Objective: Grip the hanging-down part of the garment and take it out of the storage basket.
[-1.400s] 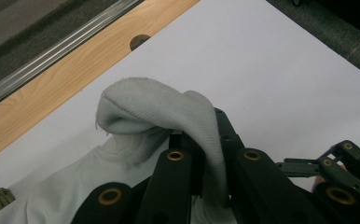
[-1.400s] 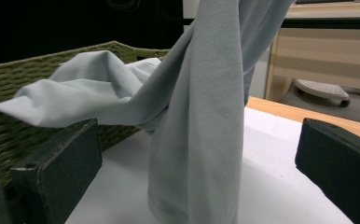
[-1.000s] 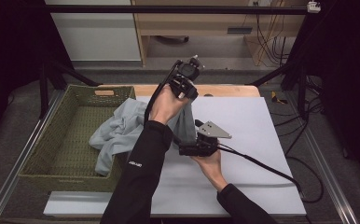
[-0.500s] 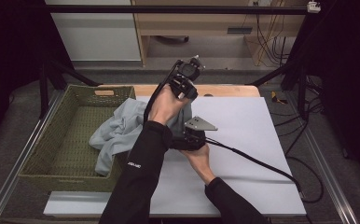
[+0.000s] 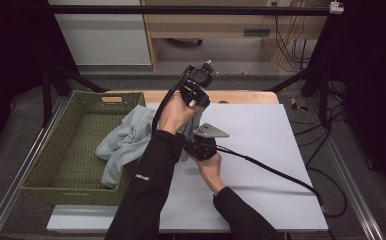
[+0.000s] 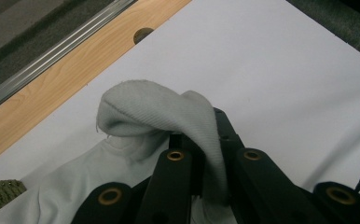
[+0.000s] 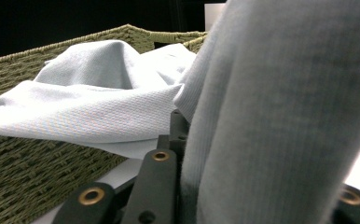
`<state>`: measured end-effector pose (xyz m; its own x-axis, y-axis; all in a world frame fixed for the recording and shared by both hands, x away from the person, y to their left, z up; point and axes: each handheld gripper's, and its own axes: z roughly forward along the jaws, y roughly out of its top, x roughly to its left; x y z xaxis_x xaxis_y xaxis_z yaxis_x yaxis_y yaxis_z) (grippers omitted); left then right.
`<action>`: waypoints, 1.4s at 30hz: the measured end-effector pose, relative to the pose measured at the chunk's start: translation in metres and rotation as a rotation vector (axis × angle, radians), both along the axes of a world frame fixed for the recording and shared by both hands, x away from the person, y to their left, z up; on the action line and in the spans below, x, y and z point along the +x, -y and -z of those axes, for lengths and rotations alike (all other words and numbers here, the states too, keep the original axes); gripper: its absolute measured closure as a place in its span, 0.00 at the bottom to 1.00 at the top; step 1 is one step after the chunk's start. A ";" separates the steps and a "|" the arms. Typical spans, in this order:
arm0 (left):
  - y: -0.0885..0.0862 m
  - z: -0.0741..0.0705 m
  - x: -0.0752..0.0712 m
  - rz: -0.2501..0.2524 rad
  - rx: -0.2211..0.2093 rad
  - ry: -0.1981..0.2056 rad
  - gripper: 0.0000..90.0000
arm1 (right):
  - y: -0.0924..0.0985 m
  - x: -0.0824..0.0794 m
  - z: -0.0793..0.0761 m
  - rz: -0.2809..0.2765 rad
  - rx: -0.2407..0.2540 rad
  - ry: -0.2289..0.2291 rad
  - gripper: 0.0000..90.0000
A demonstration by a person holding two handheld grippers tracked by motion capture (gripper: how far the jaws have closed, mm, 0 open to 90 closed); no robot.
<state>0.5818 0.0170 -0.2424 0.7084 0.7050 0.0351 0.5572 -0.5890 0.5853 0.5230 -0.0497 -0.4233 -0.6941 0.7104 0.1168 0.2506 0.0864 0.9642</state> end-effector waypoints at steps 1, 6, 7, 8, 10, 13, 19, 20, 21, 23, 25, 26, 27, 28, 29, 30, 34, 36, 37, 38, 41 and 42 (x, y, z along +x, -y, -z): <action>0.000 0.000 0.000 0.000 0.000 0.000 0.96 | 0.001 -0.001 -0.001 -0.004 -0.006 -0.008 0.92; -0.001 -0.003 -0.001 -0.002 -0.006 0.007 0.96 | 0.005 -0.005 -0.006 -0.017 -0.032 -0.008 0.93; 0.000 -0.003 -0.002 -0.007 -0.012 0.010 0.96 | 0.006 -0.008 -0.008 -0.025 -0.040 -0.001 0.93; -0.001 -0.004 -0.002 -0.001 -0.005 0.010 0.96 | 0.008 -0.009 -0.008 -0.035 -0.049 0.017 0.93; 0.000 -0.005 -0.003 -0.002 -0.007 0.014 0.96 | 0.012 -0.012 -0.010 -0.045 -0.045 0.037 0.93; -0.001 -0.007 -0.004 -0.004 -0.007 0.019 0.96 | 0.019 -0.018 -0.013 -0.053 -0.036 0.040 0.93; -0.002 -0.010 -0.006 -0.011 -0.009 0.023 0.96 | 0.032 -0.032 -0.023 -0.079 -0.046 0.080 0.93; -0.002 -0.010 -0.007 -0.015 -0.014 0.027 0.96 | 0.034 -0.035 -0.025 -0.081 -0.043 0.080 0.94; -0.002 -0.010 -0.007 -0.014 -0.015 0.026 0.96 | 0.036 -0.037 -0.027 -0.079 -0.041 0.087 0.94; -0.003 -0.012 -0.008 -0.015 -0.014 0.029 0.96 | 0.042 -0.041 -0.031 -0.083 -0.037 0.103 0.94; -0.004 -0.013 -0.009 -0.014 -0.013 0.032 0.96 | 0.049 -0.045 -0.034 -0.081 -0.043 0.113 0.94; -0.005 -0.013 -0.010 -0.017 -0.015 0.030 0.96 | 0.053 -0.047 -0.036 -0.083 -0.031 0.109 0.94; -0.005 -0.013 -0.011 -0.016 -0.017 0.030 0.96 | 0.057 -0.049 -0.037 -0.083 -0.031 0.109 0.94; -0.005 -0.013 -0.011 -0.018 -0.025 0.029 0.96 | 0.062 -0.051 -0.039 -0.083 -0.035 0.111 0.94; -0.006 -0.014 -0.012 -0.013 -0.023 0.028 0.96 | 0.066 -0.053 -0.040 -0.085 -0.046 0.121 0.94; -0.007 -0.014 -0.012 -0.014 -0.020 0.027 0.96 | 0.071 -0.055 -0.041 -0.080 -0.055 0.126 0.94; -0.006 -0.012 -0.012 -0.007 -0.015 0.014 0.96 | 0.089 -0.061 -0.045 -0.080 -0.040 0.132 0.94; -0.005 -0.011 -0.012 0.007 -0.012 0.007 0.96 | 0.098 -0.064 -0.046 -0.075 -0.036 0.136 0.94; -0.004 -0.010 -0.012 0.014 -0.009 0.005 0.96 | 0.103 -0.065 -0.047 -0.074 -0.042 0.140 0.94; -0.003 -0.010 -0.012 0.017 -0.009 0.005 0.96 | 0.107 -0.066 -0.048 -0.072 -0.040 0.139 0.94; 0.000 -0.010 -0.014 0.033 -0.002 0.002 0.96 | 0.118 -0.069 -0.052 -0.058 -0.052 0.152 0.94; 0.002 -0.010 -0.014 0.033 -0.010 0.003 0.96 | 0.121 -0.070 -0.053 -0.049 -0.044 0.154 0.94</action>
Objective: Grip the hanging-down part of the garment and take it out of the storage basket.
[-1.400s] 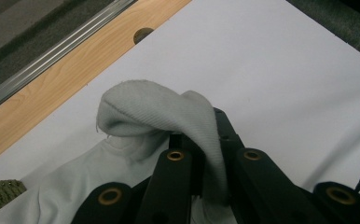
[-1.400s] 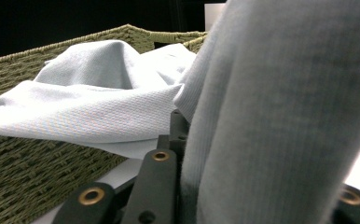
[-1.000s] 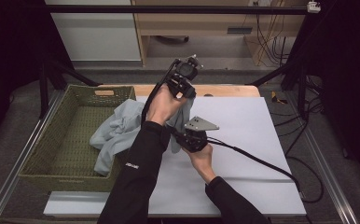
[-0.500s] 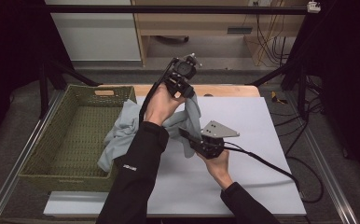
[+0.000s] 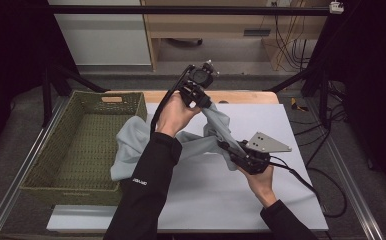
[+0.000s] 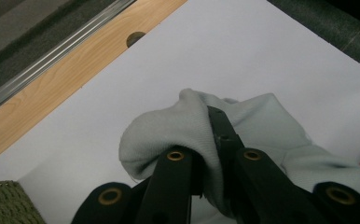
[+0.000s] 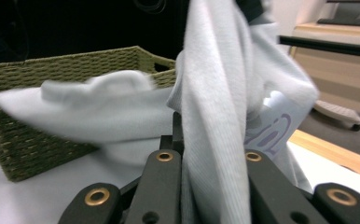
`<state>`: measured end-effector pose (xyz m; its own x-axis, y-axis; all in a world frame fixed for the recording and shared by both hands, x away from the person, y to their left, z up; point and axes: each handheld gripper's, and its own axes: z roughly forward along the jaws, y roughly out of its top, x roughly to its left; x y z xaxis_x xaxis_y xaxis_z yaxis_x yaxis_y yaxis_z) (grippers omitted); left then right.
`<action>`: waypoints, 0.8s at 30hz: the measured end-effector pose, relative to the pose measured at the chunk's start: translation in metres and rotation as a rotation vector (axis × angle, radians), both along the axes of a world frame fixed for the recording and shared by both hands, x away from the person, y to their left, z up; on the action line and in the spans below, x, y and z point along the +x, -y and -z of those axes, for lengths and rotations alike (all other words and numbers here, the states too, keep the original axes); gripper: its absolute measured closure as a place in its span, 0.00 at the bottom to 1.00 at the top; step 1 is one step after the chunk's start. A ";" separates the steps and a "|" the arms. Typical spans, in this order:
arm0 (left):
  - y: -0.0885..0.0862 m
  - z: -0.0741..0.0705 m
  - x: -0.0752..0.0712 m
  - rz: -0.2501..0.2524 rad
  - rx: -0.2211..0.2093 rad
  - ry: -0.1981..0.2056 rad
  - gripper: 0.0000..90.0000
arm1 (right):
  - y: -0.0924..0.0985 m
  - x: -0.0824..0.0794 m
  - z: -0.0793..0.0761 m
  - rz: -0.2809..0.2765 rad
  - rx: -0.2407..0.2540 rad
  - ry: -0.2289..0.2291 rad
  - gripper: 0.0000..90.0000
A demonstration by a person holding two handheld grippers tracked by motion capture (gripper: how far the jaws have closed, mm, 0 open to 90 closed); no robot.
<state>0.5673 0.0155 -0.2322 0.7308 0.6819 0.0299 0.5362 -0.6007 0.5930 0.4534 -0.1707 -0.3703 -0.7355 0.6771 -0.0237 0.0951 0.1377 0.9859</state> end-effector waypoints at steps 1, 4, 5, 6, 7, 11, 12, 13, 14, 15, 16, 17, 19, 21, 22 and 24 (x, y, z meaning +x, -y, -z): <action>0.000 -0.001 0.000 0.008 0.004 -0.005 0.96 | 0.004 -0.001 -0.001 0.004 -0.004 0.004 0.93; 0.002 -0.001 -0.002 0.020 0.004 -0.005 0.96 | 0.013 -0.002 -0.002 0.023 -0.014 0.011 0.93; 0.003 -0.002 -0.003 0.031 0.013 -0.005 0.96 | 0.016 -0.002 -0.003 0.031 -0.027 0.015 0.93; 0.004 -0.002 -0.003 0.038 0.015 -0.009 0.96 | 0.019 -0.003 -0.003 0.038 -0.029 0.015 0.93; 0.005 -0.002 -0.004 0.039 0.012 -0.005 0.96 | 0.021 -0.003 -0.002 0.044 -0.024 0.011 0.93; 0.010 0.000 -0.007 0.051 0.018 0.003 0.96 | 0.025 -0.001 0.004 0.051 -0.027 -0.004 0.91; 0.011 0.000 -0.008 0.050 0.016 0.010 0.96 | 0.025 -0.001 0.006 0.048 -0.033 0.000 0.88; 0.012 0.001 -0.008 0.051 0.023 0.014 0.96 | 0.025 -0.001 0.009 0.047 -0.030 -0.006 0.78; 0.012 0.001 -0.008 0.053 0.022 0.013 0.96 | 0.025 -0.001 0.012 0.058 -0.020 -0.003 0.62; 0.012 0.001 -0.008 0.057 0.020 0.006 0.96 | 0.024 -0.002 0.014 0.075 -0.013 0.002 0.52; 0.012 0.002 -0.008 0.061 0.022 0.007 0.96 | 0.025 -0.003 0.015 0.084 -0.016 -0.002 0.48; 0.012 0.003 -0.008 0.061 0.026 0.009 0.96 | 0.026 -0.004 0.016 0.077 -0.001 -0.003 0.40; 0.010 0.006 -0.007 0.059 0.031 0.007 0.96 | 0.028 -0.004 0.015 0.077 0.007 -0.009 0.20; 0.008 0.008 -0.007 0.060 0.024 0.003 0.96 | 0.030 -0.006 0.013 0.079 0.040 -0.030 0.12; 0.007 0.010 -0.007 0.058 0.025 0.005 0.96 | 0.030 -0.008 0.012 0.082 0.053 -0.025 0.10; 0.005 0.013 -0.007 0.057 0.026 0.000 0.96 | 0.033 -0.011 0.010 0.094 0.063 -0.010 0.06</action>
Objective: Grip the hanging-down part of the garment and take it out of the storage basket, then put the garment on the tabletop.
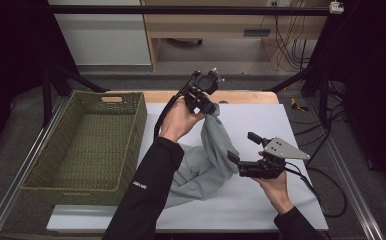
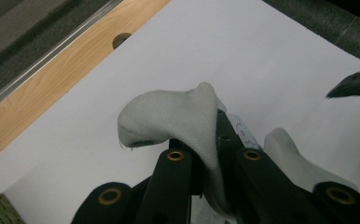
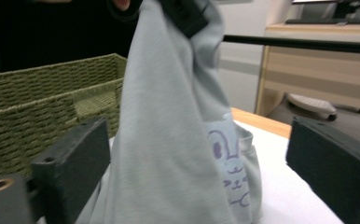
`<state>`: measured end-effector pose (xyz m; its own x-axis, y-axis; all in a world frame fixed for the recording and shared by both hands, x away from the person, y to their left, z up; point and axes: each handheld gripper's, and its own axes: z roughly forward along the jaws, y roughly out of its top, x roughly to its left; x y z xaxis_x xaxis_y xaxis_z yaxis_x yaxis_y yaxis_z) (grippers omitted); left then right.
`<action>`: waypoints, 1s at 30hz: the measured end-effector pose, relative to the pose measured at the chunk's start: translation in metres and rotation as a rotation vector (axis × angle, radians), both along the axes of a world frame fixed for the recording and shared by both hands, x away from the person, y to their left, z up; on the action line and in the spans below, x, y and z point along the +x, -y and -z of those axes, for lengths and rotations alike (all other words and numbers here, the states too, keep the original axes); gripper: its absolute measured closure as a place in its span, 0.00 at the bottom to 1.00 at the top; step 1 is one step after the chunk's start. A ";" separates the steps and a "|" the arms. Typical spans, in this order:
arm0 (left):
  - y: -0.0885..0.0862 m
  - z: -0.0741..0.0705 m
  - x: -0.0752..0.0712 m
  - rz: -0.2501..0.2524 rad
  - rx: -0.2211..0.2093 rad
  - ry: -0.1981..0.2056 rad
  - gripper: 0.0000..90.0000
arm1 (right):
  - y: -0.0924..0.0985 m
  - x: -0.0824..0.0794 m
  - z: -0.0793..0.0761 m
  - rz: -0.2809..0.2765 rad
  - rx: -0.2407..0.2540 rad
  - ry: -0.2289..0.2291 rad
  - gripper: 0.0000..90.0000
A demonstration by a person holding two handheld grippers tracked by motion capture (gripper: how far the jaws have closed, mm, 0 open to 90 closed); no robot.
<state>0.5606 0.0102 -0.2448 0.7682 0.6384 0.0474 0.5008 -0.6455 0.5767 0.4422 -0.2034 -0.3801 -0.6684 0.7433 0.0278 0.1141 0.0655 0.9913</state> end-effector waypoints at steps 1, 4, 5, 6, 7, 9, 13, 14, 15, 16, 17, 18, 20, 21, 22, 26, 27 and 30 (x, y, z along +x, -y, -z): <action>-0.001 0.001 0.000 0.001 -0.002 -0.001 0.96 | 0.001 -0.001 -0.001 0.009 0.007 0.000 0.05; -0.006 0.004 -0.001 0.004 -0.001 -0.002 0.96 | 0.004 -0.003 -0.001 0.031 -0.008 0.003 0.04; -0.007 0.005 -0.001 0.004 -0.003 0.000 0.96 | 0.006 -0.004 -0.001 0.035 0.001 -0.005 0.03; -0.008 0.006 -0.002 0.005 -0.013 -0.002 0.96 | 0.008 -0.004 0.000 0.045 0.006 -0.007 0.03; -0.009 0.007 -0.003 0.003 -0.014 0.000 0.96 | 0.011 -0.004 0.000 0.049 0.004 -0.010 0.03; -0.011 0.011 -0.004 0.008 -0.013 -0.005 0.96 | 0.014 -0.005 0.003 0.055 0.022 -0.013 0.02; -0.012 0.021 -0.009 0.025 -0.012 -0.006 0.96 | 0.025 -0.009 0.008 0.070 0.024 -0.035 0.02; -0.012 0.022 -0.009 0.032 -0.004 -0.010 0.96 | 0.025 -0.009 0.008 0.070 0.024 -0.035 0.02; -0.011 0.027 -0.011 0.036 -0.001 -0.010 0.96 | 0.026 -0.008 0.009 0.071 0.022 -0.028 0.02; -0.010 0.031 -0.012 0.042 0.001 -0.010 0.96 | 0.030 -0.010 0.011 0.076 0.022 -0.029 0.02; -0.010 0.034 -0.013 0.050 -0.002 -0.013 0.96 | 0.030 -0.010 0.011 0.076 0.022 -0.029 0.02; -0.009 0.038 -0.015 0.052 0.006 -0.009 0.96 | 0.034 -0.011 0.013 0.079 0.014 -0.025 0.02; -0.008 0.045 -0.017 0.063 0.002 -0.010 0.96 | 0.035 -0.012 0.015 0.073 0.017 -0.022 0.02; -0.009 0.048 -0.017 0.069 0.015 -0.013 0.96 | 0.036 -0.013 0.016 0.079 0.009 -0.030 0.02; -0.008 0.052 -0.019 0.058 0.008 -0.007 0.96 | 0.039 -0.014 0.018 0.085 0.006 -0.037 0.02; -0.007 0.064 -0.021 0.056 0.016 -0.014 0.96 | 0.043 -0.015 0.022 0.089 0.021 -0.039 0.02; -0.007 0.068 -0.021 0.065 0.027 -0.010 0.96 | 0.044 -0.016 0.023 0.090 0.028 -0.047 0.02; -0.005 0.078 -0.022 0.064 0.023 -0.015 0.95 | 0.049 -0.017 0.028 0.100 0.005 -0.055 0.02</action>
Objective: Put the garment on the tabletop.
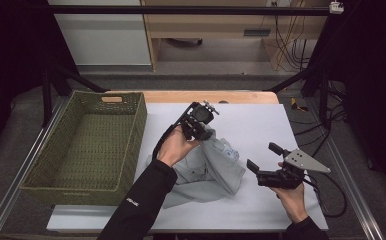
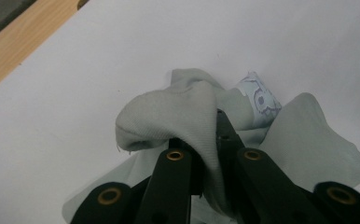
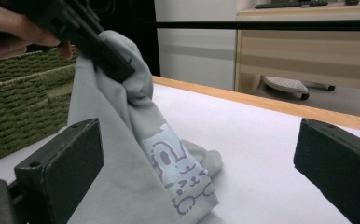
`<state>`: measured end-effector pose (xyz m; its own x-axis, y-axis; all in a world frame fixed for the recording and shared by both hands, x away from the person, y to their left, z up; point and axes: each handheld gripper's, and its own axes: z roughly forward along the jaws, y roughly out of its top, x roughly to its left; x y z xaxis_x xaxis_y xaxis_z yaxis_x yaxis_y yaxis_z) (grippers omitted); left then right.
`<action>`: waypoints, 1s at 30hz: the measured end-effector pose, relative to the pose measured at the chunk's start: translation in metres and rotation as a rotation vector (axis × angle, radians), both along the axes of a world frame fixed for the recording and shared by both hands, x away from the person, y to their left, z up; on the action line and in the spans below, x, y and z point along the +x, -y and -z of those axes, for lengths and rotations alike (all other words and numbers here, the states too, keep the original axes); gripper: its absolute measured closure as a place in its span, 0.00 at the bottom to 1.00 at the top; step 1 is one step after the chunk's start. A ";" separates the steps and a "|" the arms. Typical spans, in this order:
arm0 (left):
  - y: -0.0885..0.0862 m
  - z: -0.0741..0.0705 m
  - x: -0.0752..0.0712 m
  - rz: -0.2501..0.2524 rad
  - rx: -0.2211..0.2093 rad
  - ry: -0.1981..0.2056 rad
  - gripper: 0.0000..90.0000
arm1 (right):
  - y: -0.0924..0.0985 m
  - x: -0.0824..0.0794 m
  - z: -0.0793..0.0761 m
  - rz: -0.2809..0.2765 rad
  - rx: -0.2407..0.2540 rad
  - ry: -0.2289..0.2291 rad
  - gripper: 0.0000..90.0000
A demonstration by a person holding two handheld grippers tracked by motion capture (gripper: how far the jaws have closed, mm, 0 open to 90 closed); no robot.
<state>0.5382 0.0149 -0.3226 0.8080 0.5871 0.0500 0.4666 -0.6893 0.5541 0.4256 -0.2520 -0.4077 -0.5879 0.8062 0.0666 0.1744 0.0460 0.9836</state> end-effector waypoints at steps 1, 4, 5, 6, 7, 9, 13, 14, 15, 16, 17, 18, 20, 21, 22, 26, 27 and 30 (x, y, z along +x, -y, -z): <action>0.000 0.003 0.000 0.003 0.004 0.000 0.95 | 0.001 -0.001 0.001 -0.002 0.016 -0.003 0.02; 0.000 0.012 0.001 0.008 0.023 -0.013 0.95 | 0.004 0.001 0.003 0.007 0.006 0.003 0.02; 0.000 0.015 0.001 0.008 0.019 -0.018 0.95 | 0.004 0.001 0.004 0.007 0.011 0.002 0.02; 0.000 0.018 0.002 0.007 0.014 -0.019 0.95 | 0.004 0.001 0.004 0.013 0.006 -0.006 0.02; -0.001 0.021 0.002 0.005 0.010 -0.024 0.95 | 0.005 0.001 0.005 0.015 0.002 -0.010 0.02; -0.001 0.025 0.002 0.006 0.014 -0.029 0.95 | 0.005 0.001 0.007 0.016 -0.001 -0.007 0.02; -0.006 0.029 0.001 0.004 -0.012 -0.029 0.92 | 0.005 0.002 0.008 0.014 -0.001 -0.008 0.02; -0.008 0.029 0.001 0.006 -0.019 -0.028 0.87 | 0.005 0.002 0.008 0.012 0.000 -0.007 0.01; -0.009 0.027 0.000 0.006 -0.026 -0.023 0.83 | 0.004 0.001 0.008 0.013 0.003 -0.011 0.01; -0.011 0.026 -0.001 0.001 -0.034 -0.006 0.77 | 0.004 0.001 0.008 0.011 0.003 -0.009 0.01; -0.013 0.023 -0.003 -0.003 -0.061 0.005 0.70 | 0.004 0.001 0.008 0.007 0.003 -0.005 0.01; -0.014 0.021 -0.005 -0.010 -0.072 0.020 0.63 | 0.004 0.001 0.008 0.009 0.005 -0.003 0.01; -0.017 0.015 -0.011 -0.032 -0.130 0.053 0.52 | 0.003 0.001 0.008 0.012 0.001 -0.012 0.01; -0.018 0.013 -0.013 -0.040 -0.139 0.072 0.45 | 0.003 0.002 0.009 0.013 0.002 -0.010 0.01; -0.018 0.010 -0.017 -0.050 -0.147 0.108 0.40 | 0.003 0.002 0.009 0.015 0.003 -0.012 0.01; -0.028 -0.001 -0.029 -0.066 -0.188 0.181 0.26 | 0.002 0.002 0.009 0.013 0.003 -0.012 0.01; -0.030 -0.003 -0.031 -0.078 -0.218 0.195 0.24 | 0.002 0.002 0.009 0.013 0.003 -0.011 0.01; -0.039 -0.005 -0.037 -0.079 -0.275 0.220 0.19 | 0.002 0.002 0.009 0.016 0.005 -0.014 0.01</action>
<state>0.5007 0.0536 -0.3178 0.7470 0.6630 0.0493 0.3612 -0.4670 0.8071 0.4275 -0.2543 -0.4167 -0.5737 0.8153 0.0787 0.1889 0.0382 0.9813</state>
